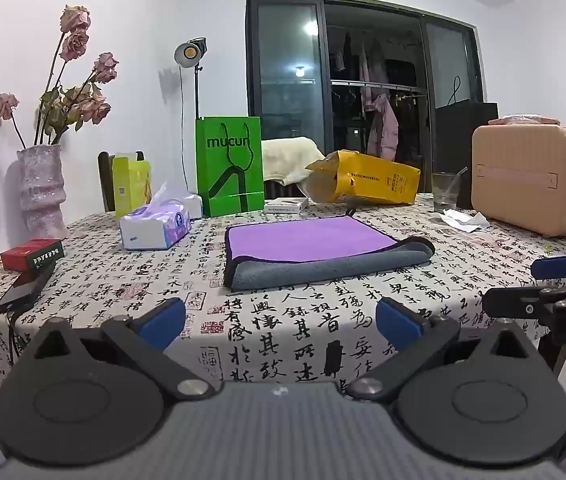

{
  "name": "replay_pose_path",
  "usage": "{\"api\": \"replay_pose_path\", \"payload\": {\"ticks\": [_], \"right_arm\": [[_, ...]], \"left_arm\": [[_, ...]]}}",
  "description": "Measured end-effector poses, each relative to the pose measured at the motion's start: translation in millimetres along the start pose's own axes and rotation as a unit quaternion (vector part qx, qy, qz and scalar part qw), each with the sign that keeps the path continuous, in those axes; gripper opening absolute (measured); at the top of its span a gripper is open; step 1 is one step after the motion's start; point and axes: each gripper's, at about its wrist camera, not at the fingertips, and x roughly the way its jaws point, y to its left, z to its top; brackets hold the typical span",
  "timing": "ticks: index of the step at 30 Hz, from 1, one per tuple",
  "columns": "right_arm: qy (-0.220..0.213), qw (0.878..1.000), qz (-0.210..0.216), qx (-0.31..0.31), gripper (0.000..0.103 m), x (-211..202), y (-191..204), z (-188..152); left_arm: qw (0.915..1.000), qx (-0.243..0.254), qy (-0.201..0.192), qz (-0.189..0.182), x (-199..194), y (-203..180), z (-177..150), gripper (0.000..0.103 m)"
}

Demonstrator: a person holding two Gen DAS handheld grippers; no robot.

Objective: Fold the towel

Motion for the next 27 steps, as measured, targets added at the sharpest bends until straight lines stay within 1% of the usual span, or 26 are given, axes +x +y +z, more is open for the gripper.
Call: {"api": "replay_pose_path", "payload": {"ticks": [9,27], "right_arm": [[0.002,1.0,0.0,0.003,0.102,-1.3,-2.3,-4.4],[0.007,1.0,0.0,0.006,0.102,1.5,-2.5,-2.8]], "left_arm": [[1.0,0.0,0.001,0.0,-0.2,0.1,0.0,0.103],[1.0,0.0,0.003,-0.001,4.6,-6.1,-3.4,0.103]]}}
